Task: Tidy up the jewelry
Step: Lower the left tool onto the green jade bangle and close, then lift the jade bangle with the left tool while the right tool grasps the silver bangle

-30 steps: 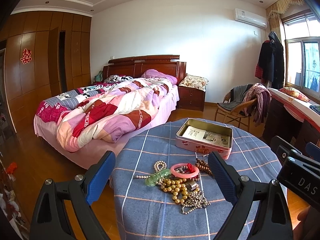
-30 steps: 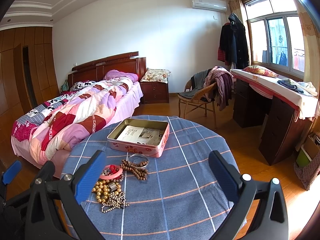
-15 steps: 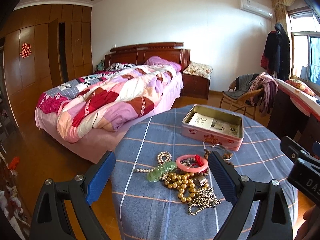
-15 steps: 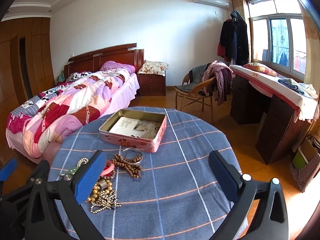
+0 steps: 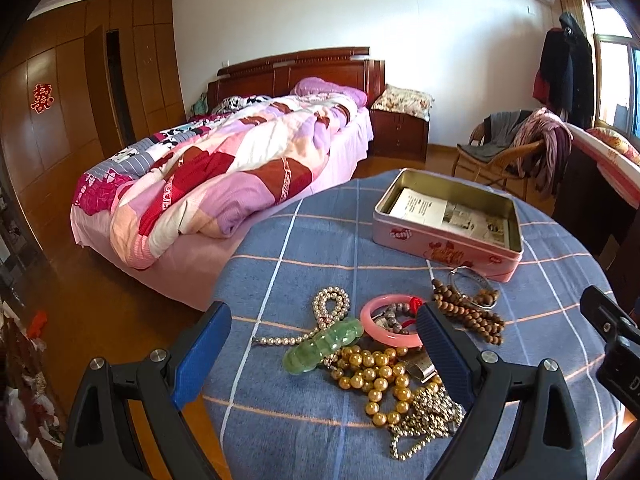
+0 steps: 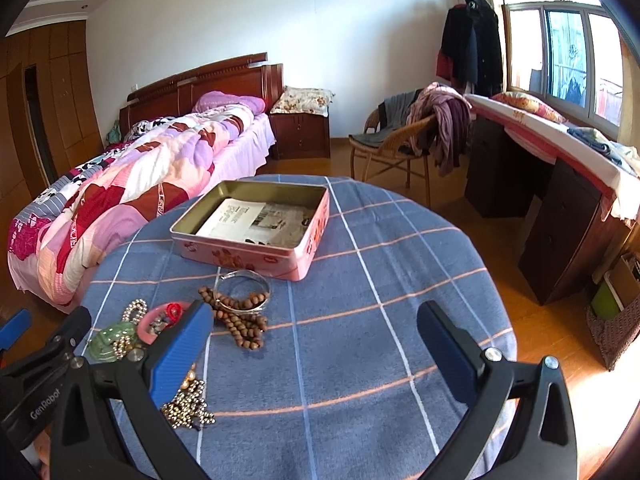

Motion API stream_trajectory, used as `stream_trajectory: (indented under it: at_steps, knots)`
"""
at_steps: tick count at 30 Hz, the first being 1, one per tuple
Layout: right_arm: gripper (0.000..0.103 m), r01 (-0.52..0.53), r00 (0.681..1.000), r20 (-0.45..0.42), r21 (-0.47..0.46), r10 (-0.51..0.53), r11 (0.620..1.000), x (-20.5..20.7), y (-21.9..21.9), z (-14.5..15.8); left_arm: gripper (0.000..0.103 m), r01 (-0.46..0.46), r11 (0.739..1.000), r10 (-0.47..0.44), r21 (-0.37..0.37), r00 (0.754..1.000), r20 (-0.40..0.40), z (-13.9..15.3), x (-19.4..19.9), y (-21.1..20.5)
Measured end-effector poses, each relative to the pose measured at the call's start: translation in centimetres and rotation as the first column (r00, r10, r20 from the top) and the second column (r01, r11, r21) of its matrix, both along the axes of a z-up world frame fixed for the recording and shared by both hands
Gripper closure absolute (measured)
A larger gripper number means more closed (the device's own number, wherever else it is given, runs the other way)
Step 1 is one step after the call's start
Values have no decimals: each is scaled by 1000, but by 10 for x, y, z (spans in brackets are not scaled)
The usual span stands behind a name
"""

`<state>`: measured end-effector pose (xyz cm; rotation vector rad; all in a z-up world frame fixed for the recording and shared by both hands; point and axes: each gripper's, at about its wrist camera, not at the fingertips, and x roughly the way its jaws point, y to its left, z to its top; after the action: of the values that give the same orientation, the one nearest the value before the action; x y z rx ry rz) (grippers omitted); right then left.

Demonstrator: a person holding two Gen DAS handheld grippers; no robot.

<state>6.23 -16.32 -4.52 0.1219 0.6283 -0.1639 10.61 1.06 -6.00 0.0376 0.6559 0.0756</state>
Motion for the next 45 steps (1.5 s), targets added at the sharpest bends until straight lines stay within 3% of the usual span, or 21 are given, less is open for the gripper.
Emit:
stream_trajectory:
  at_steps: [8,12,17,18,20,22,28,32,33,34,35,38,41,45]
  knots:
    - [0,-58,998,-4,-12,58,998,19,0,-9,10,27,1000,-27,-3,997,-74,-16,26,3]
    - [8,-76,996,-36,9,77,997,33,-5,-17,10,121,993,-122,-15,989,-82,-22,27,18]
    - [27,-76,992,-89,97,85,992,45,-19,-34,11,155,987,-159,-49,984,-77,-29,24,42]
    - [27,-74,991,-100,111,85,991,47,-20,-38,13,163,983,-170,-86,982,-86,-31,25,47]
    - [27,-76,989,-116,122,90,990,51,-19,-41,32,177,975,-192,-135,976,-103,-34,30,51]
    - [27,-89,987,-120,123,104,988,52,-15,-43,40,186,973,-202,-134,972,-119,-38,35,50]
    - [27,-100,988,-112,95,110,990,55,-12,-40,39,252,964,-263,-84,952,-160,-51,39,37]
    - [27,-99,985,-131,105,113,989,60,-12,-44,42,261,965,-259,-9,949,-178,-59,43,32]
    - [27,-100,984,-137,107,114,989,62,-12,-45,52,276,961,-273,-13,944,-187,-61,44,32]
    - [27,-100,983,-140,109,115,989,63,-12,-45,79,288,957,-288,-28,937,-196,-62,45,33]
    - [27,-100,983,-144,111,115,989,64,-13,-46,85,294,953,-302,-70,930,-209,-63,47,36]
    - [27,-101,982,-149,115,118,988,67,-13,-47,85,281,951,-301,-128,934,-191,-58,50,44]
    - [27,-118,980,-147,137,138,984,69,-13,-47,85,316,922,-346,-224,932,-110,-42,47,52]
    - [28,-129,976,-154,166,154,978,74,-13,-50,85,358,895,-377,-266,926,-24,-25,45,56]
